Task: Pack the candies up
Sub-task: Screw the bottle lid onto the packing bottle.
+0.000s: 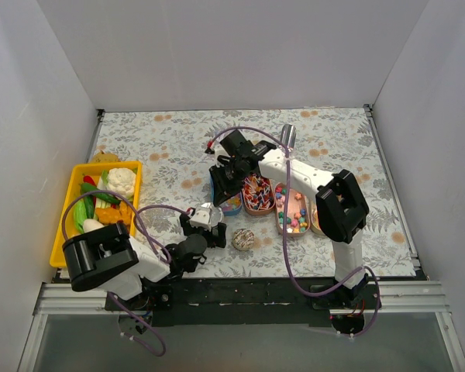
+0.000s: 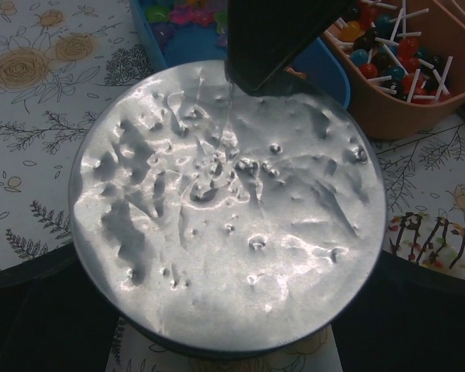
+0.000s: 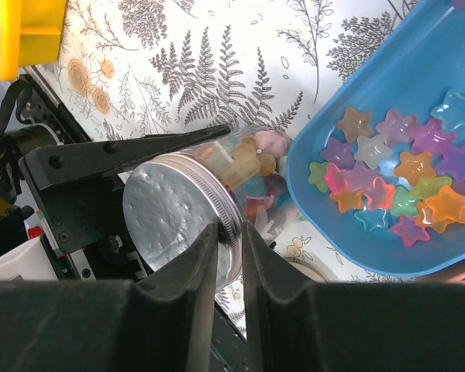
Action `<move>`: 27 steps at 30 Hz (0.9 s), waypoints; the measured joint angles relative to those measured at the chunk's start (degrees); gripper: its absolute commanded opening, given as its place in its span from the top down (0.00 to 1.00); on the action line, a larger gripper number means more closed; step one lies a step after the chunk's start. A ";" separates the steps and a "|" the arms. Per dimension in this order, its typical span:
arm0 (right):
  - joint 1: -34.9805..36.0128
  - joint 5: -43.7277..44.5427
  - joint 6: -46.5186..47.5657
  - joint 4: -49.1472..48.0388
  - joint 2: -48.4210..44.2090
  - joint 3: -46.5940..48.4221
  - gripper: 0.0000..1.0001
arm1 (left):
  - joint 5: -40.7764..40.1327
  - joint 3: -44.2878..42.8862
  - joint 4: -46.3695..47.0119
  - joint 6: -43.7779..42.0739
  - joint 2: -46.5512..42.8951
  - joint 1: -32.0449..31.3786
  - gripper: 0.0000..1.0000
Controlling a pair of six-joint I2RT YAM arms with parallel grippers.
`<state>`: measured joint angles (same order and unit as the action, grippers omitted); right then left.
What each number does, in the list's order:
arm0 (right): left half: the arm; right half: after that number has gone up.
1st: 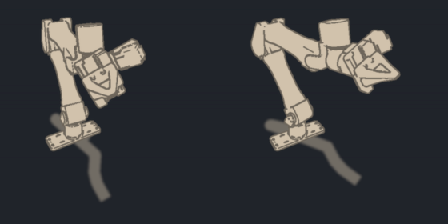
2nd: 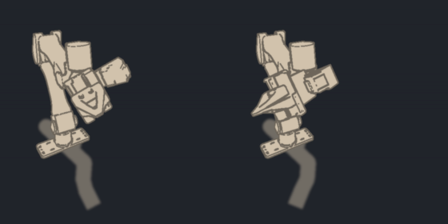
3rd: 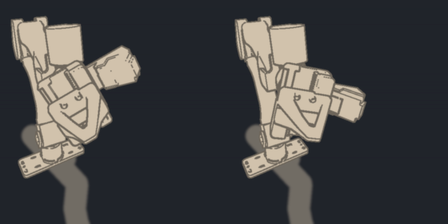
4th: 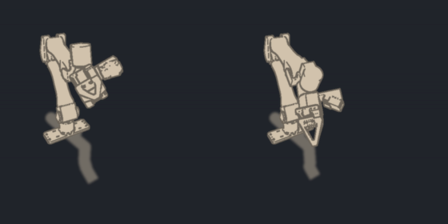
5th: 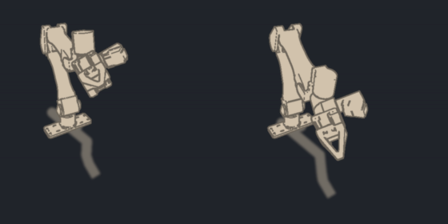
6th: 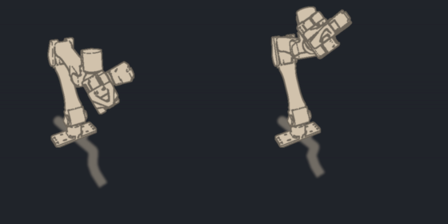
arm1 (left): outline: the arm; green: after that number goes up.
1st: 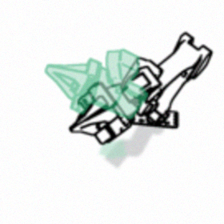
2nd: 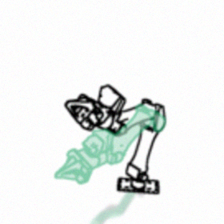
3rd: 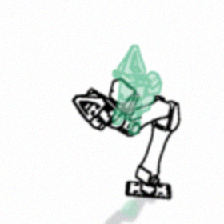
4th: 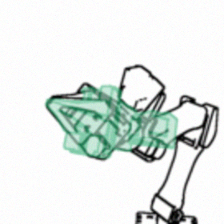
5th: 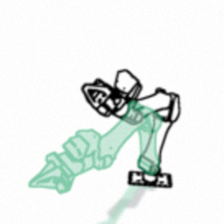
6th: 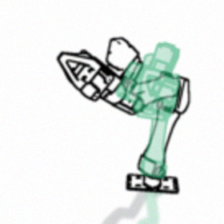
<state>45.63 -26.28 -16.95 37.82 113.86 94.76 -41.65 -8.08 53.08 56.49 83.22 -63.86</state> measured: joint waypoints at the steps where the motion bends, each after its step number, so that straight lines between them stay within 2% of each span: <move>1: 0.07 -0.15 0.24 -0.17 0.00 0.09 0.82 | -0.15 -0.02 0.26 0.04 0.28 0.00 0.21; 8: 0.07 -1.20 1.22 -1.97 -0.44 -0.96 0.83 | -1.31 -0.31 0.81 0.46 1.14 -0.02 0.22; 13: -0.59 -2.23 2.12 -8.31 -5.44 -9.68 0.84 | -2.40 -1.18 -0.46 0.28 1.62 -0.52 0.22; 21: -0.59 -2.08 3.82 -9.38 -10.75 -16.06 0.85 | -3.32 -2.36 -1.60 1.25 2.47 -0.68 0.22; 23: -0.17 -2.21 4.02 -7.82 -11.54 -16.50 0.82 | -3.37 -2.47 -1.64 1.44 2.49 -0.61 0.22; 25: 0.39 -1.01 4.04 -5.90 -11.85 -16.55 0.72 | -3.37 -2.51 -1.73 1.77 2.45 -0.50 0.23; 27: 0.76 1.29 3.65 -3.21 -11.89 -15.74 0.68 | -3.26 -2.51 -1.99 2.12 2.16 -0.37 0.23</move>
<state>46.39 -24.99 -13.30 34.61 101.97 79.02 -44.91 -10.59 51.09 58.61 85.38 -64.23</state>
